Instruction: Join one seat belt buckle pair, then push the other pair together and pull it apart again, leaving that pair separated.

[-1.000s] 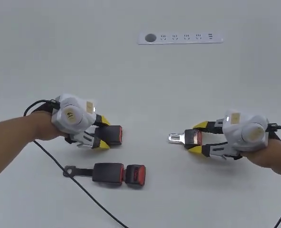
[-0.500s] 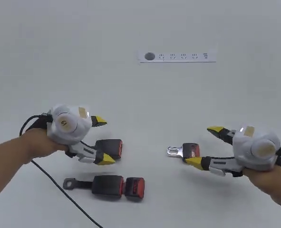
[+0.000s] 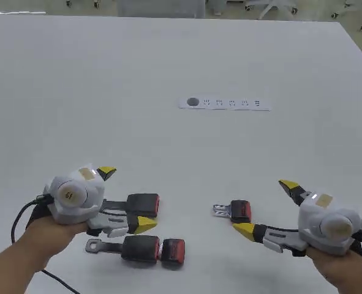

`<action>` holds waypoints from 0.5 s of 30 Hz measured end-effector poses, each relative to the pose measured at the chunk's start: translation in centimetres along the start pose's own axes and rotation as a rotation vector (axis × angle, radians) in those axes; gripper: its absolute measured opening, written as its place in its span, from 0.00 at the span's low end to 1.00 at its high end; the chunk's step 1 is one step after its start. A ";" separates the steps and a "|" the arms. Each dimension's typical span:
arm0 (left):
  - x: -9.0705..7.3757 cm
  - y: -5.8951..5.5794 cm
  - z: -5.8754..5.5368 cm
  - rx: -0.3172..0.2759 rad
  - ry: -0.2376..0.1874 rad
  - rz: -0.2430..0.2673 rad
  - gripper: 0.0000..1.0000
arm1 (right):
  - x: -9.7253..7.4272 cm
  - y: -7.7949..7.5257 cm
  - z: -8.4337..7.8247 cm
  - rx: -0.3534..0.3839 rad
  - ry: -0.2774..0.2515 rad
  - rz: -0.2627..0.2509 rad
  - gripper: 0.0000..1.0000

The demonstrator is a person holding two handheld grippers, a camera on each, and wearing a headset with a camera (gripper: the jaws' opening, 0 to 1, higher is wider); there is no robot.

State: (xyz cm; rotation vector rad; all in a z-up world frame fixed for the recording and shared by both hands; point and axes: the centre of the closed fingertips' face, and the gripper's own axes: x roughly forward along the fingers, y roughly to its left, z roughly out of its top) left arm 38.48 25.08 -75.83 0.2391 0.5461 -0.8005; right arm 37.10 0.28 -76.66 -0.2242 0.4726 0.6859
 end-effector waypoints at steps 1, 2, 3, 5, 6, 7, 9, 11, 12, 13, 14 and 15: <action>-0.2 0.0 0.1 -0.002 -0.008 0.006 1.00 | -0.3 0.1 0.0 0.000 -0.002 -0.004 0.93; -0.9 0.0 0.2 -0.014 -0.028 0.025 1.00 | -0.7 0.3 -0.1 -0.006 -0.003 -0.010 0.93; -1.4 0.1 0.3 -0.024 -0.036 0.047 1.00 | -0.9 0.4 -0.2 -0.009 -0.003 -0.012 0.93; -2.4 0.4 0.4 -0.062 -0.065 0.087 1.00 | -1.5 0.8 -0.6 -0.016 -0.002 -0.017 0.94; -2.9 0.2 0.5 -0.086 -0.082 0.098 1.00 | -1.8 0.9 -0.9 -0.020 0.002 -0.023 0.94; -3.2 0.2 0.4 -0.084 -0.086 0.106 1.00 | -2.1 1.0 -1.3 -0.017 0.006 -0.030 0.94; -3.9 -0.4 0.0 -0.083 -0.082 0.112 1.00 | -2.6 1.3 -1.9 -0.007 0.006 -0.032 0.94; -4.4 -0.9 -0.5 -0.083 -0.080 0.112 1.00 | -3.1 1.7 -2.3 -0.009 0.012 -0.032 0.94; -4.7 -1.1 -0.6 -0.076 -0.083 0.114 1.00 | -3.3 1.8 -2.4 -0.007 0.012 -0.032 0.94; -5.0 -1.2 -0.9 -0.076 -0.078 0.115 1.00 | -3.7 1.8 -2.4 -0.006 0.008 -0.034 0.94; -5.3 -1.3 -1.2 -0.089 -0.065 0.115 1.00 | -3.9 1.8 -2.3 -0.001 0.003 -0.037 0.94; -5.7 -1.5 -1.5 -0.091 -0.060 0.117 1.00 | -4.1 1.8 -2.2 0.002 -0.001 -0.039 0.94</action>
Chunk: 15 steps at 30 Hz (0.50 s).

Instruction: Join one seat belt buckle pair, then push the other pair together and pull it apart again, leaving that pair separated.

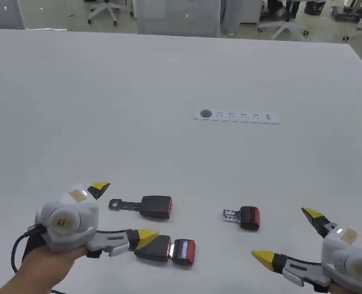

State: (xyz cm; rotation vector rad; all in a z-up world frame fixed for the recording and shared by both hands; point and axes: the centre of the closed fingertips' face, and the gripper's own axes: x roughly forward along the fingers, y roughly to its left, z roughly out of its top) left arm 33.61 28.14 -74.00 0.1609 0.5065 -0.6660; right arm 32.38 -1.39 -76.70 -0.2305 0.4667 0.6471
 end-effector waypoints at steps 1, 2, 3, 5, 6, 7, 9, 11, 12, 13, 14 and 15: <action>-0.2 0.0 -0.1 0.003 0.000 0.002 1.00 | -0.2 0.0 0.0 -0.002 -0.003 -0.002 0.94; -0.5 0.0 -0.2 0.006 0.001 0.004 1.00 | -0.4 0.0 0.1 -0.002 -0.004 -0.002 0.94; -0.8 0.0 -0.4 0.006 0.003 0.004 1.00 | -0.7 0.0 0.2 -0.002 -0.007 -0.001 0.94; -1.3 -0.1 -0.4 0.020 0.005 0.007 1.00 | -1.0 0.0 0.4 -0.010 -0.010 -0.003 0.95; -1.4 -0.1 -0.5 0.023 0.007 0.007 1.00 | -1.1 -0.1 0.3 -0.011 -0.010 -0.002 0.94; -1.6 -0.1 -0.5 0.028 0.008 0.007 1.00 | -1.1 -0.1 0.2 -0.010 -0.007 0.000 0.94; -1.9 -0.1 -0.6 0.037 0.012 0.004 1.00 | -1.2 0.0 0.2 -0.019 -0.002 0.004 0.95; -2.2 -0.3 -0.7 0.039 0.019 -0.001 1.00 | -1.4 0.1 0.0 -0.023 -0.001 0.007 0.95; -2.3 -0.4 -0.7 0.043 0.017 -0.004 1.00 | -1.5 0.2 0.0 -0.023 0.002 0.008 0.95; -2.5 -0.7 -0.6 0.057 0.016 -0.004 1.00 | -1.7 0.3 -0.2 -0.026 0.004 0.006 0.95; -2.5 -0.8 -0.7 0.062 0.020 -0.003 1.00 | -1.8 0.3 -0.3 -0.029 0.005 0.003 0.95; -2.6 -0.9 -0.8 0.062 0.021 -0.006 1.00 | -2.0 0.4 -0.4 -0.029 0.004 0.003 0.95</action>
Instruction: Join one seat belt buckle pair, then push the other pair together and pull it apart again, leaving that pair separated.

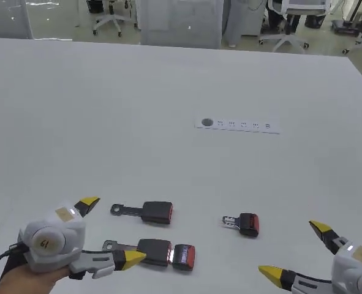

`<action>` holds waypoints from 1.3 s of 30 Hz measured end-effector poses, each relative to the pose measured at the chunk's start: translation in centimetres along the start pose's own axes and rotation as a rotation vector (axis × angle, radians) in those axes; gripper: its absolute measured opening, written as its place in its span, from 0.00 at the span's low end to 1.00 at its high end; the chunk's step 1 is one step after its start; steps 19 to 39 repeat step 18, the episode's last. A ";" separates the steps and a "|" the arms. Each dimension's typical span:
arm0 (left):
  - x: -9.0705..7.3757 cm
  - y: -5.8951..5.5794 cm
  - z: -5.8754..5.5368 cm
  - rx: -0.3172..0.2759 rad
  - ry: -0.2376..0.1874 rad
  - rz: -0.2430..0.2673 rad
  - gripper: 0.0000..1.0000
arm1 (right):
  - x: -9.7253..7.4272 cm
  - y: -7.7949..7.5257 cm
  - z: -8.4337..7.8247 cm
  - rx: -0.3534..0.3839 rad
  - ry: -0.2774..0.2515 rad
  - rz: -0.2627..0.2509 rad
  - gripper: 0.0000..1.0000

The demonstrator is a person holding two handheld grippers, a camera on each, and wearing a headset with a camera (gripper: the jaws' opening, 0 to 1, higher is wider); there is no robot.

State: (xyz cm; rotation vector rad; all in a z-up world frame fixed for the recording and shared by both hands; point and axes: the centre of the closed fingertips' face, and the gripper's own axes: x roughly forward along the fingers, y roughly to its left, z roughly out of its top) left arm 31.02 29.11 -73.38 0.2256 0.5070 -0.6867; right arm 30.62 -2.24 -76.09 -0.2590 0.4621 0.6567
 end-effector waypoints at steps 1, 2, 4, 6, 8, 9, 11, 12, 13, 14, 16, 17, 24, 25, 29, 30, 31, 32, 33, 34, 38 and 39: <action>-0.1 -0.1 -0.1 0.000 -0.004 -0.001 1.00 | -0.2 0.2 -0.1 0.006 0.000 0.001 0.94; -0.1 -0.1 -0.1 -0.005 -0.007 0.000 1.00 | -0.3 0.3 -0.2 0.009 0.001 0.002 0.94; -0.2 -0.1 -0.2 -0.019 -0.006 0.005 1.00 | -0.4 0.7 -0.3 0.012 0.004 0.007 0.94; -0.3 -0.2 -0.2 -0.017 -0.008 0.005 1.00 | -0.7 0.9 -0.3 0.008 0.004 0.003 0.93; -0.4 -0.4 -0.3 -0.014 -0.006 0.004 1.00 | -0.8 1.2 -0.2 0.014 -0.005 0.003 0.93; -0.4 -0.4 -0.5 -0.009 -0.005 0.006 1.00 | -0.9 1.3 -0.4 0.011 -0.004 0.002 0.93; -0.5 -0.3 -1.1 -0.017 0.016 0.009 1.00 | -1.0 1.5 -0.4 0.011 0.000 0.002 0.93; -0.6 -0.3 -1.2 -0.018 0.016 0.010 1.00 | -1.0 1.5 -0.4 0.013 -0.001 0.002 0.93; -0.7 -0.3 -1.1 -0.017 0.007 0.014 1.00 | -1.1 1.6 -0.5 0.013 0.000 0.002 0.93; -0.9 -0.4 -1.1 -0.019 0.002 0.014 1.00 | -1.1 1.6 -0.5 0.012 0.001 0.000 0.93; -1.0 -0.5 -1.2 -0.025 0.002 0.012 1.00 | -1.3 1.5 -0.5 0.015 -0.002 -0.005 0.93; -1.0 -0.5 -1.2 -0.022 0.001 0.013 1.00 | -1.3 1.6 -0.5 0.015 -0.003 -0.007 0.94; -1.1 -0.5 -1.3 -0.015 0.001 0.012 1.00 | -1.3 1.6 -0.4 0.018 -0.006 -0.005 0.94; -1.1 -0.5 -1.3 -0.015 0.001 0.012 1.00 | -1.3 1.6 -0.4 0.018 -0.006 -0.005 0.94; -1.1 -0.5 -1.3 -0.015 0.001 0.012 1.00 | -1.3 1.6 -0.4 0.018 -0.006 -0.005 0.94; -1.1 -0.5 -1.3 -0.015 0.001 0.012 1.00 | -1.3 1.6 -0.4 0.018 -0.006 -0.005 0.94; -1.1 -0.5 -1.3 -0.015 0.001 0.012 1.00 | -1.3 1.6 -0.4 0.018 -0.006 -0.005 0.94; -1.1 -0.5 -1.3 -0.015 0.001 0.012 1.00 | -1.3 1.6 -0.4 0.018 -0.006 -0.005 0.94; -1.1 -0.5 -1.3 -0.015 0.001 0.012 1.00 | -1.3 1.6 -0.4 0.018 -0.006 -0.005 0.94; -1.1 -0.5 -1.3 -0.015 0.001 0.012 1.00 | -1.3 1.6 -0.4 0.018 -0.006 -0.005 0.94; -1.1 -0.5 -1.3 -0.015 0.001 0.012 1.00 | -1.3 1.6 -0.4 0.018 -0.006 -0.005 0.94; -1.1 -0.5 -1.3 -0.015 0.001 0.012 1.00 | -1.3 1.6 -0.4 0.018 -0.006 -0.005 0.94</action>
